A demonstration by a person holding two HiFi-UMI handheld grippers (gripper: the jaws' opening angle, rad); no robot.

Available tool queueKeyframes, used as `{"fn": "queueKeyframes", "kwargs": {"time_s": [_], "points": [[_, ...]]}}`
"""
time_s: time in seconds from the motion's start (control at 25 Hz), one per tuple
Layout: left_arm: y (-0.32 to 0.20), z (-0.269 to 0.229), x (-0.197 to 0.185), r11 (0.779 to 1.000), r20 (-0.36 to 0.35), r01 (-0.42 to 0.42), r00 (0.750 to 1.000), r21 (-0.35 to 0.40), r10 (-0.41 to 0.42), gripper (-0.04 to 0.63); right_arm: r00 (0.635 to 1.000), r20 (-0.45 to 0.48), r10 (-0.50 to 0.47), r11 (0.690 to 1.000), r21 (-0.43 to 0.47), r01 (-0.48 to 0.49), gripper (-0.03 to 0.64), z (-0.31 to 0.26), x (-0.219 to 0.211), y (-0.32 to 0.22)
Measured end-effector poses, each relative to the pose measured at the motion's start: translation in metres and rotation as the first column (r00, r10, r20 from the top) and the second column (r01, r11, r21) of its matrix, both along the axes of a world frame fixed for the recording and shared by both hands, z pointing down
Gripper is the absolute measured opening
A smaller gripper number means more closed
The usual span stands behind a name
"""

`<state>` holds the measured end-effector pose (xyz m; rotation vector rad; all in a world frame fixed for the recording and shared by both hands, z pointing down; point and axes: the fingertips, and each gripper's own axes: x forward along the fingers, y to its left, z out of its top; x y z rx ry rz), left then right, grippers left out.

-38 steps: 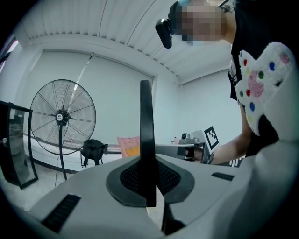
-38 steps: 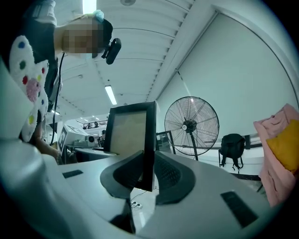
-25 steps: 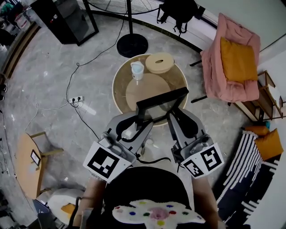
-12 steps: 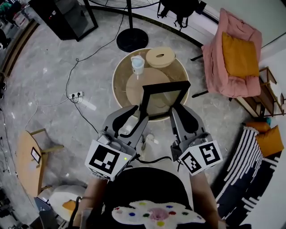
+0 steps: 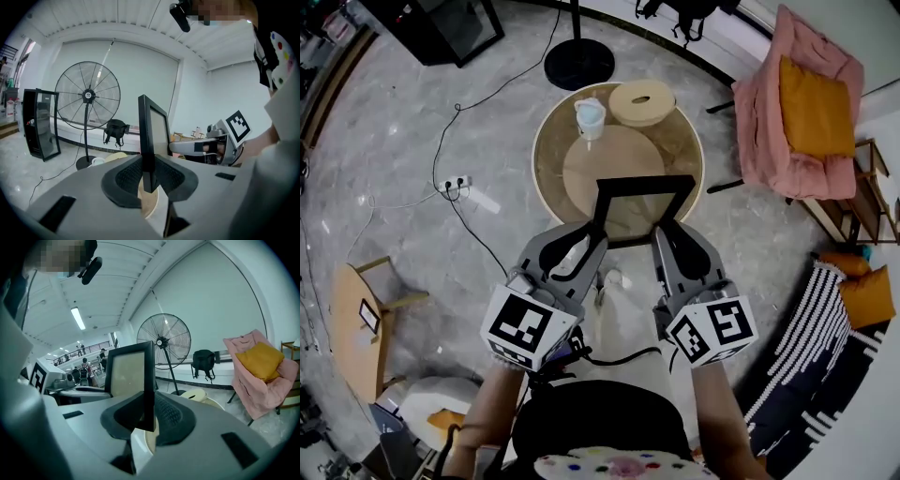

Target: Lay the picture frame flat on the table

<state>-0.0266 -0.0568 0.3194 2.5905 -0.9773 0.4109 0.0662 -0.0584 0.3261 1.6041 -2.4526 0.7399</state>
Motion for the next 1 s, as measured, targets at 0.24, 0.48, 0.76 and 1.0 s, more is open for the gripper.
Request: {"fn": "queueKeyframes", "kwargs": {"time_s": [0.24, 0.48, 0.76, 1.0], "points": [[-0.008, 0.044, -0.001, 0.997, 0.025, -0.001, 1.0, -0.072, 0.003, 0.087, 1.0, -0.011, -0.001, 0.998, -0.07, 0.0, 0.086, 0.043, -0.001, -0.005], [-0.015, 0.099, -0.005, 0.989, 0.056, 0.016, 0.998, -0.146, -0.008, 0.087, 1.0, -0.023, -0.001, 0.988, -0.154, -0.003, 0.086, 0.098, -0.005, -0.012], [-0.021, 0.164, 0.001, 0.97, 0.052, 0.029, 0.999, -0.241, -0.017, 0.087, 0.999, -0.051, 0.014, 0.971, -0.239, -0.026, 0.086, 0.161, 0.0, -0.017], [-0.027, 0.211, 0.014, 0.949, 0.066, 0.032, 0.998, -0.314, -0.012, 0.087, 0.998, -0.062, 0.025, 0.95, -0.31, -0.043, 0.086, 0.208, 0.013, -0.022]]}}
